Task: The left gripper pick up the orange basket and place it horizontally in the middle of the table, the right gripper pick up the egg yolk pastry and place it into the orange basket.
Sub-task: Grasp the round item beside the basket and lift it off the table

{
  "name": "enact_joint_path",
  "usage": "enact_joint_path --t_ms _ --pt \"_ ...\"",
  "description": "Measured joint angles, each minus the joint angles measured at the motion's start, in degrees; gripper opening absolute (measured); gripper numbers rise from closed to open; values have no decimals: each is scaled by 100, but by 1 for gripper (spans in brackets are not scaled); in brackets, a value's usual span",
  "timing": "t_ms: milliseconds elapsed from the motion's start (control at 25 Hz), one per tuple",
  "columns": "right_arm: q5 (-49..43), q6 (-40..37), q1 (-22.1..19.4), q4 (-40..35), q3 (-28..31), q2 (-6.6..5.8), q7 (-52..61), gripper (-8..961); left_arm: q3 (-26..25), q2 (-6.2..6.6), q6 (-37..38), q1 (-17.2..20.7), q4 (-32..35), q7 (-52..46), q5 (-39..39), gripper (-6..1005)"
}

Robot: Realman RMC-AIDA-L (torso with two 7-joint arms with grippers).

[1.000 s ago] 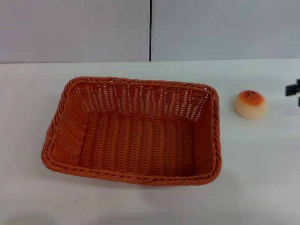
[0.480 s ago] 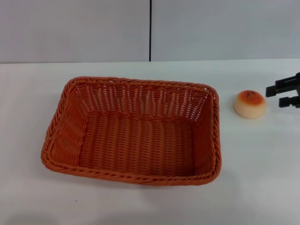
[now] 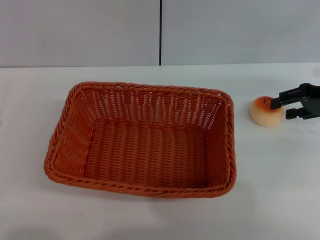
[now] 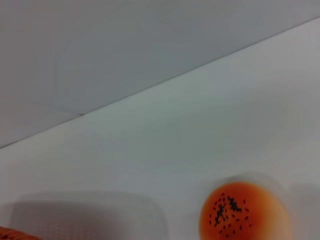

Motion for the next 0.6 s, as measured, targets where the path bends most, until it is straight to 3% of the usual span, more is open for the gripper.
enact_joint_path --t_ms 600 --pt "-2 -387 24 119 -54 3 100 575 29 31 -2 -67 -131 175 6 653"
